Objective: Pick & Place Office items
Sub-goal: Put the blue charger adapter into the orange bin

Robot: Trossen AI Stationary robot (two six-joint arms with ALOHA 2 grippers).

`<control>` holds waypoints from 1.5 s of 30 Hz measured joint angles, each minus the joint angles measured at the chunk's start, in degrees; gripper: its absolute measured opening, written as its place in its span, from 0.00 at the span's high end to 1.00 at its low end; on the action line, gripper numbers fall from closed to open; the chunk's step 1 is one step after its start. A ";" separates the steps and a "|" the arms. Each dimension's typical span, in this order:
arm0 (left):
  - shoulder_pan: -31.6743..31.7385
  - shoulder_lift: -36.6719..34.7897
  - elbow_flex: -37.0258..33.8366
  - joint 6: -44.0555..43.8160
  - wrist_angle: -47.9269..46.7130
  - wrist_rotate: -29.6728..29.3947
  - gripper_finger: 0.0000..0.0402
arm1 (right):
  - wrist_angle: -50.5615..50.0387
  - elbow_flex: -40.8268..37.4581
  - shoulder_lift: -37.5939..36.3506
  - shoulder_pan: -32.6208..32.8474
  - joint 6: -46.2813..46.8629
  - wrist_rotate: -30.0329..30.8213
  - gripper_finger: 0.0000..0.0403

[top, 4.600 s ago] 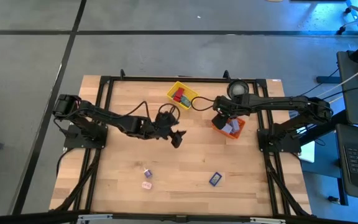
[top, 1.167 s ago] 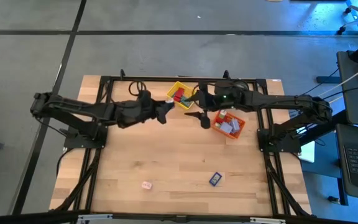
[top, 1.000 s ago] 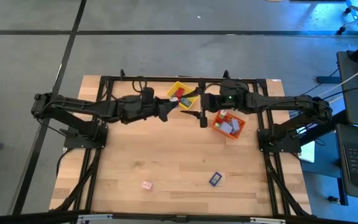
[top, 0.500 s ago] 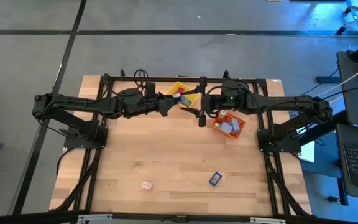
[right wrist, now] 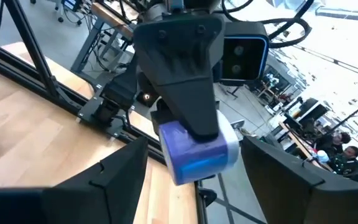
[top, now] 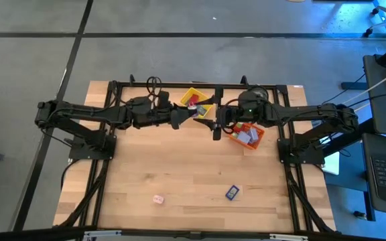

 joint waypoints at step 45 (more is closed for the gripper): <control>-1.27 -0.07 0.02 2.74 -6.78 -7.11 0.38 | -40.68 -0.02 -1.63 4.67 29.62 24.87 0.61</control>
